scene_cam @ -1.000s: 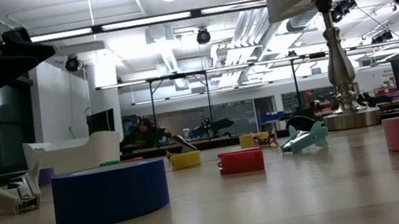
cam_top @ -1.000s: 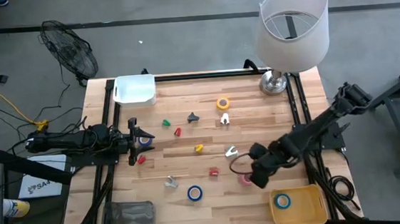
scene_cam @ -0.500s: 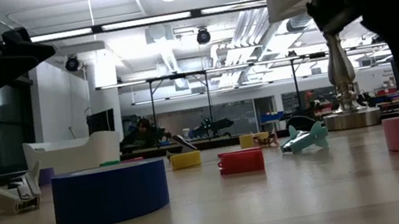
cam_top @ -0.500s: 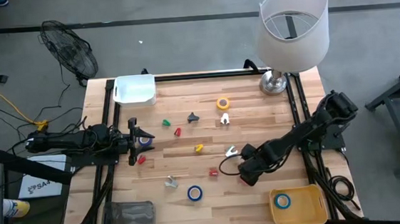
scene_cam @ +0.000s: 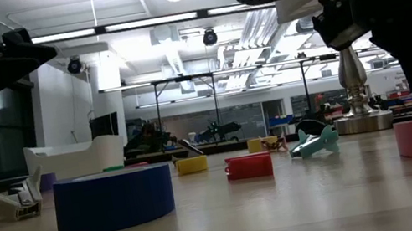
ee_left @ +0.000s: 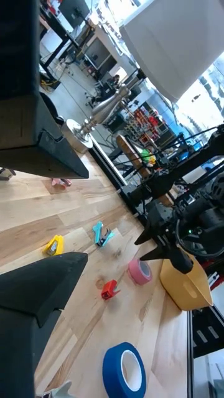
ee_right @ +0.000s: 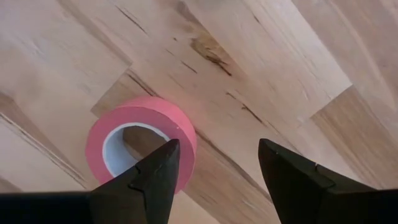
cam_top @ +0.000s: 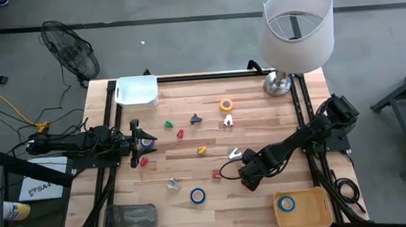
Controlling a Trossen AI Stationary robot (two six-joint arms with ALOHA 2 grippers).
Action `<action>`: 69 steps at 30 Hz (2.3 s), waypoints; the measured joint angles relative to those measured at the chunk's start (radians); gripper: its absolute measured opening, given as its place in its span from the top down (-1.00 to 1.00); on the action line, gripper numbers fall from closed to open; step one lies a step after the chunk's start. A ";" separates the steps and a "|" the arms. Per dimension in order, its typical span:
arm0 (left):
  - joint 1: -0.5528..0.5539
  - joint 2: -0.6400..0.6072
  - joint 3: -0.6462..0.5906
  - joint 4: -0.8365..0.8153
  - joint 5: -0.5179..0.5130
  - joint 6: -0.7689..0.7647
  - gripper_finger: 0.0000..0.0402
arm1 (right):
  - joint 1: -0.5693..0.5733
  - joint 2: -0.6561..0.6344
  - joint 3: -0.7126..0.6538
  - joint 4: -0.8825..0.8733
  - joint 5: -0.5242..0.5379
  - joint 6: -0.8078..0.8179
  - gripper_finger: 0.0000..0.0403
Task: Pick and place Stapler, Stapler remover, tape
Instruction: Put the pink tape into the yellow bin
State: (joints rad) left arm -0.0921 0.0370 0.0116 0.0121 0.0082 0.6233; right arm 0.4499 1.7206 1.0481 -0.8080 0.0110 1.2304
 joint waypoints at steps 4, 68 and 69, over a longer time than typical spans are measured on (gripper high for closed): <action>0.000 0.000 0.000 0.000 0.000 0.000 0.01 | 0.002 0.000 0.000 0.010 -0.012 0.000 -0.04; 0.000 0.000 0.000 0.000 0.000 0.000 0.01 | 0.173 -0.261 0.000 -0.185 0.001 0.129 0.85; 0.000 0.000 0.000 0.000 0.000 0.000 0.01 | 0.198 -0.282 0.000 -0.204 0.001 0.153 0.85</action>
State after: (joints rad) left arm -0.0918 0.0371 0.0116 0.0120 0.0083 0.6235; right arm 0.6483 1.4382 1.0481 -1.0117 0.0123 1.3831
